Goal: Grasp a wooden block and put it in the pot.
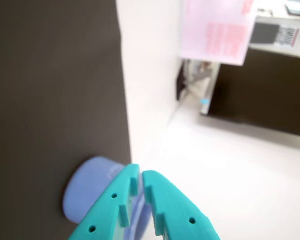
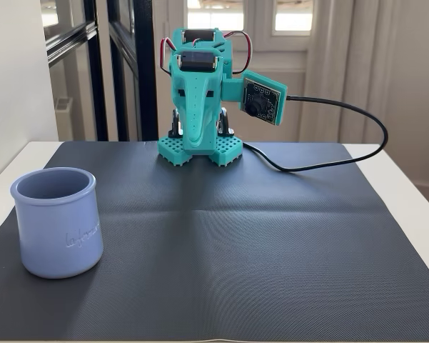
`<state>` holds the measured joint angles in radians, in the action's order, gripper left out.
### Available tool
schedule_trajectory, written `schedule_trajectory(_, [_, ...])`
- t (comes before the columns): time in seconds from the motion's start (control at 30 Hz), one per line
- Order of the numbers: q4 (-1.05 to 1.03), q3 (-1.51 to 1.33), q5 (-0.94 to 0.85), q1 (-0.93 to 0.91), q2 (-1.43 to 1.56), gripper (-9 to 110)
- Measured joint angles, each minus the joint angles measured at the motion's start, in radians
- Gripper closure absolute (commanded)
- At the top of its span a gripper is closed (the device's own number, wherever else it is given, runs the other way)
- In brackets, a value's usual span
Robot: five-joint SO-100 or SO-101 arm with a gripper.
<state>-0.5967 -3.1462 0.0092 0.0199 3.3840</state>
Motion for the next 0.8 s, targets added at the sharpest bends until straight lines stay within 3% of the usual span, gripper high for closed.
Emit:
schedule_trajectory(0.37, [-0.201,0.0,-0.002,0.0,0.003,101])
schedule_trajectory(0.8, [-0.282,0.0,0.0,0.0,0.003,101])
